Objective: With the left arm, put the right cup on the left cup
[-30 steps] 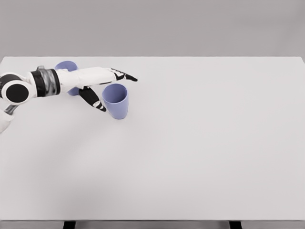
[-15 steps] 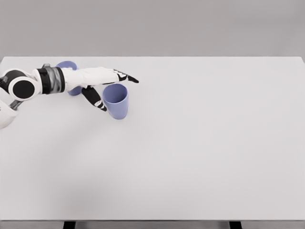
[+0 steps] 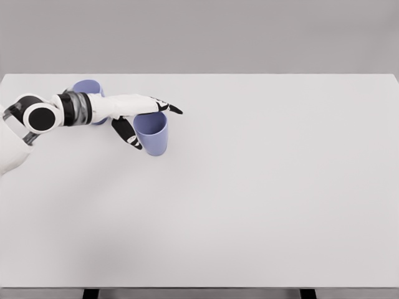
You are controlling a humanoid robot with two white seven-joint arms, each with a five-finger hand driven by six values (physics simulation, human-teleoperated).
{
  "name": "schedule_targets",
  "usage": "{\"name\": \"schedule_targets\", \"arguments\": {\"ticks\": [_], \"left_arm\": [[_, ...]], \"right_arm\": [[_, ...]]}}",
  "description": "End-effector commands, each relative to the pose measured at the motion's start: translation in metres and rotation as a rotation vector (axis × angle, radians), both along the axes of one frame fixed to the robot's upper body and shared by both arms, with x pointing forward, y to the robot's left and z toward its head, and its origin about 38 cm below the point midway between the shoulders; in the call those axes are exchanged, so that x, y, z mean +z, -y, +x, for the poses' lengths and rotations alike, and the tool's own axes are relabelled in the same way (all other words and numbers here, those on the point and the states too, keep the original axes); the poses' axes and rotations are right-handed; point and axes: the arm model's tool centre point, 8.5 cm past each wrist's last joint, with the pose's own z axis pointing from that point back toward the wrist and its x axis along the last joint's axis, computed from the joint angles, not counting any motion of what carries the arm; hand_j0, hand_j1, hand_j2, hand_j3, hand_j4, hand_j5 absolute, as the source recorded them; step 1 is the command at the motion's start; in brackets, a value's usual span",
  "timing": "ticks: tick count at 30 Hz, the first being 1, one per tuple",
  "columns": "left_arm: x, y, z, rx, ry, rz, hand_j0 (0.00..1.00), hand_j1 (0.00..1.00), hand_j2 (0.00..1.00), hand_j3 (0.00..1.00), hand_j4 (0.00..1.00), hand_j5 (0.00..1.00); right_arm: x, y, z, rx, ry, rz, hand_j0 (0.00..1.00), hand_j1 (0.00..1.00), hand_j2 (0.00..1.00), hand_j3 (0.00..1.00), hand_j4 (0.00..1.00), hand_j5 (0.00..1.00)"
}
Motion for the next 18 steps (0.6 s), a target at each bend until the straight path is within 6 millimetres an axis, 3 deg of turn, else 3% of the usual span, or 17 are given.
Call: {"name": "schedule_targets", "arguments": {"ticks": [1,5,13,18], "left_arm": [[-0.0011,0.0000,0.0006,0.003,-0.004,-0.003,1.00,1.00,1.00,1.00,1.00,1.00],[-0.0016,0.0009,0.0004,0.001,-0.006,-0.003,0.89,0.89,0.89,0.89,0.89,0.89],[-0.0066,0.0014,-0.0014,-0.003,-0.016,0.009,0.86,0.86,0.86,0.86,0.86,0.86],[-0.0066,0.0014,-0.0014,-0.003,-0.016,0.009,0.79,0.79,0.79,0.79,0.79,0.79]], "right_arm": [[0.0000,-0.0001,0.0000,0.000,0.000,0.001,1.00,1.00,1.00,1.00,1.00,1.00],[0.0000,-0.0001,0.0001,0.000,0.001,0.000,1.00,1.00,1.00,1.00,1.00,1.00],[0.0000,-0.0001,0.0001,0.000,0.001,0.001,1.00,1.00,1.00,1.00,1.00,1.00],[0.0000,-0.0001,0.0001,0.000,0.001,0.001,1.00,1.00,1.00,1.00,1.00,1.00]]}}
